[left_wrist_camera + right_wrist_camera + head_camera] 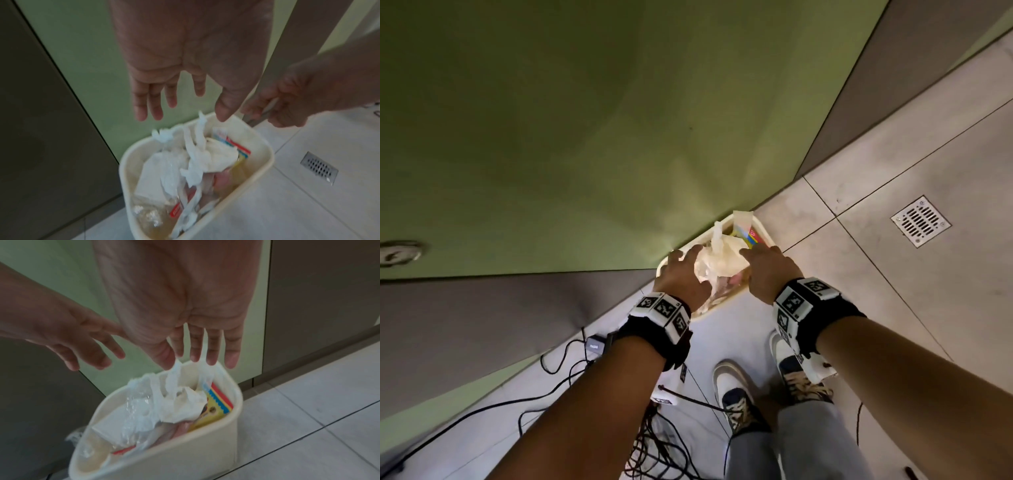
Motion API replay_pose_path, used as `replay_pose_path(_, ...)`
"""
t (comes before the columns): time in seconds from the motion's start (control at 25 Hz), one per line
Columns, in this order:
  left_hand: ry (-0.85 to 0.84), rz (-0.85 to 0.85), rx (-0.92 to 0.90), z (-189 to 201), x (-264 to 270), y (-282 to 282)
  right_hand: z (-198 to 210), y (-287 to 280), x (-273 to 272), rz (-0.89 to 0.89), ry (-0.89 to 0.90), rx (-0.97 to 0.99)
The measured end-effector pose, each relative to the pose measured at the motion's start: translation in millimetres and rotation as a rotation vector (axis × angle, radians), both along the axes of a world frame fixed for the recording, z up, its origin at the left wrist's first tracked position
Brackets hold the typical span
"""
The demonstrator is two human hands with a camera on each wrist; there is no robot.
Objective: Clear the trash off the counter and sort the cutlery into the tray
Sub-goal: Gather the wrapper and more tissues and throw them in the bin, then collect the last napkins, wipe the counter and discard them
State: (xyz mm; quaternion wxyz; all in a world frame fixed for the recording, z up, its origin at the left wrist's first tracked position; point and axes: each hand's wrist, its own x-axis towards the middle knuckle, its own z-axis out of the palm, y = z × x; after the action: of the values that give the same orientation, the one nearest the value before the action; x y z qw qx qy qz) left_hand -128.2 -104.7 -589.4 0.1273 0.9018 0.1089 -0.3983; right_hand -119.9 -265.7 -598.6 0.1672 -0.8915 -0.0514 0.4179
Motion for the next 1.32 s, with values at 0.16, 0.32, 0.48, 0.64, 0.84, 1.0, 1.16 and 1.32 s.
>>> replay_pose_path(0.16,-0.055,0.041,-0.034,68,0,2,65,-13,-1,-0.026,0.002,-0.005)
replay_pose_path(0.32,-0.114,0.15,-0.197,146,0,-9,131,-18,1,0.005,-0.011,0.024)
replay_pose_path(0.48,-0.169,0.105,-0.294,238,-1,-20,213,-9,4,0.005,-0.056,0.145)
replay_pose_path(0.64,-0.211,0.022,-0.354,335,-14,-16,303,-8,5,0.081,-0.077,0.249)
replay_pose_path(0.84,-0.368,0.143,-0.435,463,-35,7,420,-5,8,0.238,-0.088,0.294)
replay_pose_path(1.0,-0.582,0.314,-0.449,537,-42,27,507,16,14,0.379,-0.18,0.342)
replay_pose_path(1.16,-0.727,0.391,-0.408,596,-55,41,575,44,15,0.487,-0.328,0.398)
replay_pose_path(1.32,-0.827,0.508,-0.393,628,-74,67,611,69,17,0.506,-0.416,0.463)
